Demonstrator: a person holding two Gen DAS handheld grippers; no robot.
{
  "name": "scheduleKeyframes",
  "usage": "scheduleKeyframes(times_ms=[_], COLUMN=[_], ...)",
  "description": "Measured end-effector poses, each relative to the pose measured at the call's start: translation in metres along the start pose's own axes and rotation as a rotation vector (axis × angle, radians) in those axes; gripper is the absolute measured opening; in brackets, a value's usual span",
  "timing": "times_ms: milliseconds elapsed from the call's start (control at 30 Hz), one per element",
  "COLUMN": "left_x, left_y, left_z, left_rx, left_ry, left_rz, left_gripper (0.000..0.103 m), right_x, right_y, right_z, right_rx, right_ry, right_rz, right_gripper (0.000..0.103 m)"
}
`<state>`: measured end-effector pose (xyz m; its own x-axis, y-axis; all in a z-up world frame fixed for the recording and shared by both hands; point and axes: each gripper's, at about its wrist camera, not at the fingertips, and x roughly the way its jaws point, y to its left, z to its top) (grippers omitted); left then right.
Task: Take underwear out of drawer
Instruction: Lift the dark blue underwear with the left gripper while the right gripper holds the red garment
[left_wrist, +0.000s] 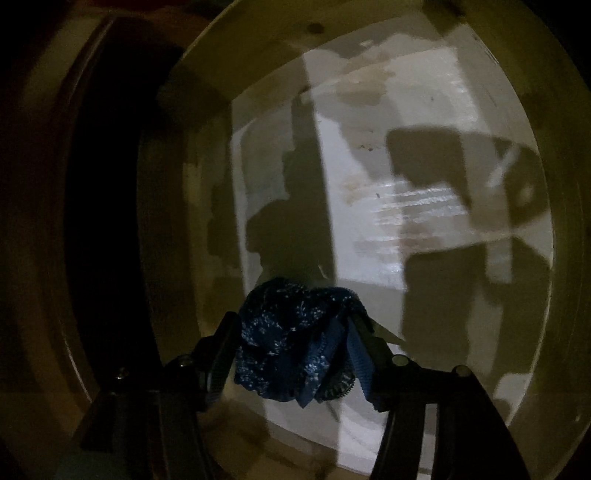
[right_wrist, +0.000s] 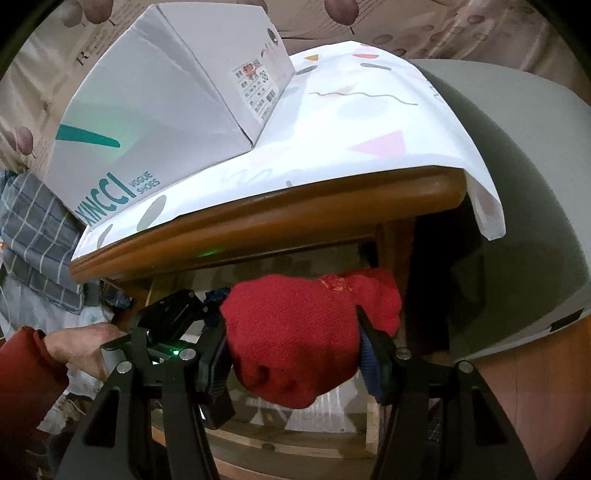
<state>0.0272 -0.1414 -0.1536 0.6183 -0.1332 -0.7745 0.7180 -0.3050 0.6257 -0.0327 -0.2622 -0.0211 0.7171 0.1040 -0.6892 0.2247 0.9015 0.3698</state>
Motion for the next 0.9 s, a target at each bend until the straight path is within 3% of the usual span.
scheduleKeyframes(times_ms=[33, 200, 533, 900], left_x=[0.004, 0.005, -0.029, -0.083], left_y=[0.004, 0.001, 0.006, 0.036], left_z=[0.000, -0.003, -0.022, -0.055], left_rx=[-0.033, -0.056, -0.193, -0.485], left_ry=[0.022, 0.037, 0.045, -0.024], left_rz=[-0.059, -0.039, -0.134, -0.200], left_gripper=[0.022, 0.016, 0.012, 0.012], right_x=[0.000, 0.001, 0.002, 0.017], right_y=[0.000, 0.001, 0.004, 0.015], right_z=[0.000, 0.000, -0.001, -0.009], right_rx=[0.001, -0.006, -0.018, -0.075], right_ry=[0.001, 0.005, 0.004, 0.066], right_rz=[0.000, -0.003, -0.023, -0.038], right_gripper=[0.056, 0.056, 0.056, 0.056])
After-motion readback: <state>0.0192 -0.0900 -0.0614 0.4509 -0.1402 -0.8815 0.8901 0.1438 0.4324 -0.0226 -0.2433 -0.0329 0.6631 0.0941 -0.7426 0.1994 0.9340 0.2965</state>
